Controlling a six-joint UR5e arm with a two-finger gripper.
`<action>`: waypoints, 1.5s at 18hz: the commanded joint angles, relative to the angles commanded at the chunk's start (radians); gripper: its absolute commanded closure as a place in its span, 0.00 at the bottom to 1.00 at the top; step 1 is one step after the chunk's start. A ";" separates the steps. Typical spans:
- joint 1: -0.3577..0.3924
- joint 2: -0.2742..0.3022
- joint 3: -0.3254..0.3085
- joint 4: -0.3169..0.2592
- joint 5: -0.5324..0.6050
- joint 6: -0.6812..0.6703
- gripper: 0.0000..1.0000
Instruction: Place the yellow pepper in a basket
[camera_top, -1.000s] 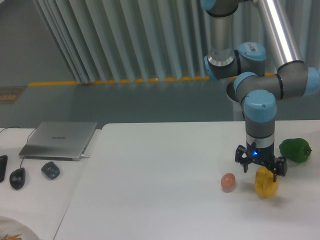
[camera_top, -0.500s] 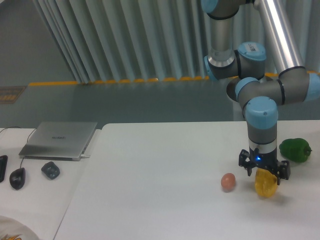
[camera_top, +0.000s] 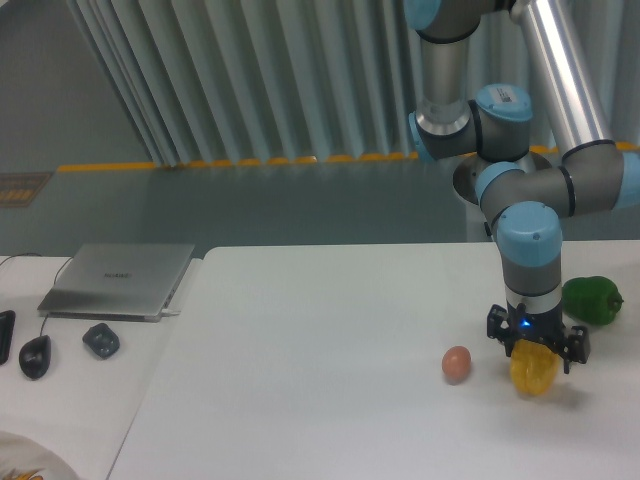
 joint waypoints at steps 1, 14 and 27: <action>-0.002 0.002 0.000 0.002 0.000 0.000 0.37; 0.081 0.101 0.080 -0.015 -0.008 0.216 0.64; 0.460 0.089 0.143 -0.011 -0.094 0.753 0.64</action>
